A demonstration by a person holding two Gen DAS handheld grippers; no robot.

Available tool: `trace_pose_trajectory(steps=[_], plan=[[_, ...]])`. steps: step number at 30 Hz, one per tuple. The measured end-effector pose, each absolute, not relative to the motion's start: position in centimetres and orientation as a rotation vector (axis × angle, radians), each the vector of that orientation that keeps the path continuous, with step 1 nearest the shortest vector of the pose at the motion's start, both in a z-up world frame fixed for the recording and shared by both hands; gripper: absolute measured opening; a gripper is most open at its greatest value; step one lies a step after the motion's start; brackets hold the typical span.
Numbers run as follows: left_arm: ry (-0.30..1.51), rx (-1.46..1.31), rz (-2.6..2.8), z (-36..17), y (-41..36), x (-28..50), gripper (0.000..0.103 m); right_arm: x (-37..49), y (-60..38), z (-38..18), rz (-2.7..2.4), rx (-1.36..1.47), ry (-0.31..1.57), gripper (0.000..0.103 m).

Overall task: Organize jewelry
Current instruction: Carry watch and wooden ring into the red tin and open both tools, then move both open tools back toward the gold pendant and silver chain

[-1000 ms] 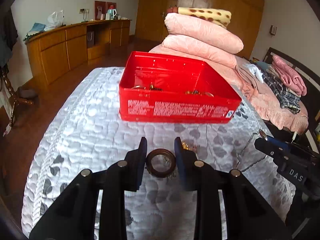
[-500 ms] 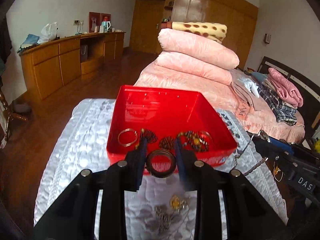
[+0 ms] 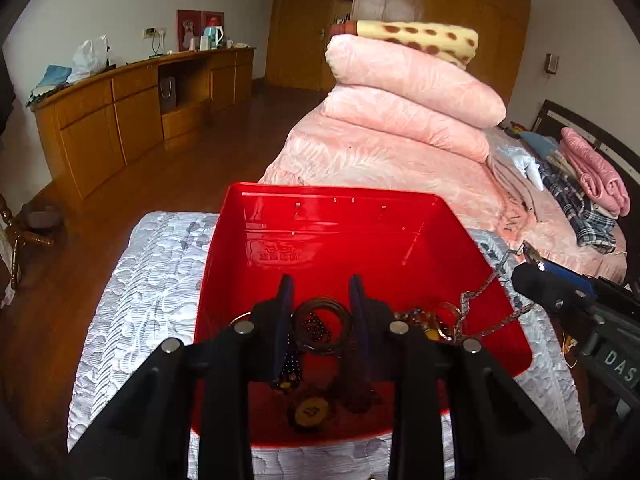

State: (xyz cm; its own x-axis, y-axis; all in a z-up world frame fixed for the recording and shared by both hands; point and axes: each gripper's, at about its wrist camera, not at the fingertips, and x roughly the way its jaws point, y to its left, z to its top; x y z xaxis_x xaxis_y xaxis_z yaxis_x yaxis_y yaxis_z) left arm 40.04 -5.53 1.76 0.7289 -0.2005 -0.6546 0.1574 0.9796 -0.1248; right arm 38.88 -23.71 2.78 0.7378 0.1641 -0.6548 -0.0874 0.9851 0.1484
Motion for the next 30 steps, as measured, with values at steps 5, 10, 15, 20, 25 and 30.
trace_pose_trajectory(steps=[5, 10, 15, 20, 25, 30], plan=[[0.74, -0.073, -0.189, 1.1, -4.8, 40.2, 0.053, 38.8, -24.5, 1.6, 0.132, 0.134, 0.741, 0.036], [0.691, -0.075, -0.183, 2.8, -4.0, 38.6, 0.069, 36.5, -24.7, 3.1, 0.112, 0.119, 0.679, 0.055], [0.596, -0.06, -0.165, 5.2, -2.9, 34.8, 0.086, 32.8, -25.2, 4.0, 0.127, 0.125, 0.623, 0.056], [0.561, -0.057, -0.145, 5.6, -2.0, 31.3, 0.09, 29.0, -25.0, 3.4, 0.155, 0.128, 0.6, 0.057], [0.58, -0.049, -0.118, 3.9, -1.4, 28.5, 0.094, 26.7, -24.3, 1.7, 0.177, 0.131, 0.622, 0.061], [0.631, -0.039, -0.102, 1.5, -0.9, 26.6, 0.094, 25.6, -23.5, -0.1, 0.165, 0.118, 0.658, 0.064]])
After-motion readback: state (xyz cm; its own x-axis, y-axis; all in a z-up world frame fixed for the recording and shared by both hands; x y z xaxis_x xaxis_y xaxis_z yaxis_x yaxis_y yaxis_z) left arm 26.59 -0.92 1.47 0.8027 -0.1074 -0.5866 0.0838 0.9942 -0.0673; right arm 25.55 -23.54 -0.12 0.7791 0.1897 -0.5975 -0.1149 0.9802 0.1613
